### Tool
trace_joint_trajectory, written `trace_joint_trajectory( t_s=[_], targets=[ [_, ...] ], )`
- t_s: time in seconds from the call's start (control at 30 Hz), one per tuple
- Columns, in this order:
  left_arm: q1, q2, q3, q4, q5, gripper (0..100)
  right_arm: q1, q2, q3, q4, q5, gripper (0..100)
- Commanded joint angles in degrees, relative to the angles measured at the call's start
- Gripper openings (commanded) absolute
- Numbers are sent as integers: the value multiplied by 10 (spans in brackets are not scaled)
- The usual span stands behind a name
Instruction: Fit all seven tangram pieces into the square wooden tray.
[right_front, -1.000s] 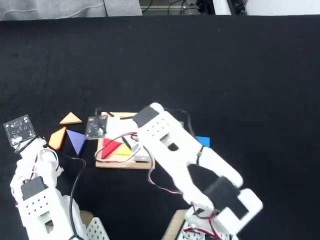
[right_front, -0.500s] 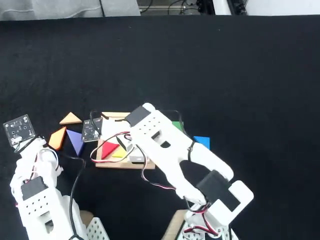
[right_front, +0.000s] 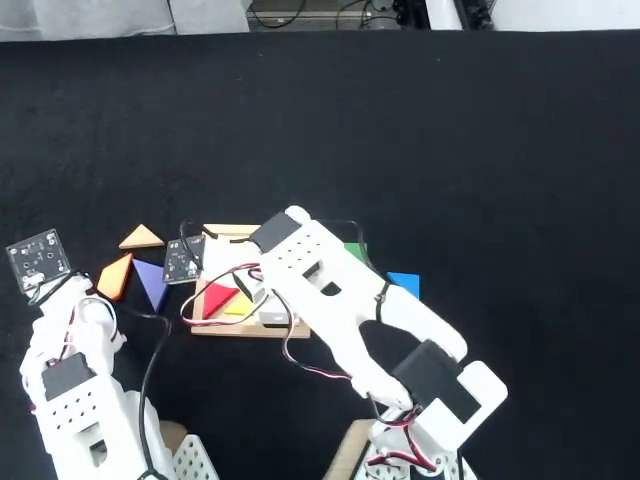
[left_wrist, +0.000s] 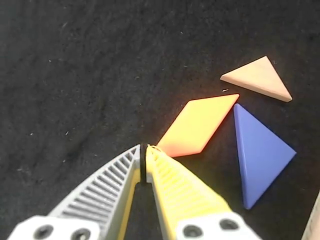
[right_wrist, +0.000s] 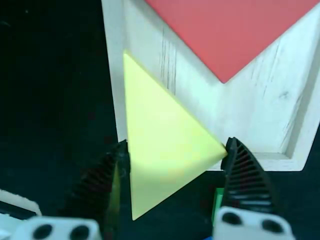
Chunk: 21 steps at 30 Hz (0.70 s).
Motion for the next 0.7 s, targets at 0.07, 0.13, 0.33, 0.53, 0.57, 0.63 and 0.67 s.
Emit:
trace_joint_trajectory(
  t_s=[0.07, 0.13, 0.33, 0.53, 0.57, 0.63, 0.67],
  targets=[
    [-7, -6, -29, -14, 6, 30, -6, -5, -29, 12, 5, 214],
    [-7, -6, -29, -14, 6, 30, -8, -6, -30, 28, 5, 214],
    [-7, -6, -29, -14, 6, 30, -8, -45, 8, 11, 9, 214],
    [-7, -6, -29, -14, 6, 30, -6, -80, 58, -28, 9, 214],
    [-7, -6, -29, -14, 6, 30, -6, -80, 61, -30, 9, 214],
    [-7, -6, -29, -14, 6, 30, -6, -80, 64, -31, 9, 214],
    [-6, -6, -29, -14, 6, 30, -6, -80, 64, -31, 9, 214]
  ],
)
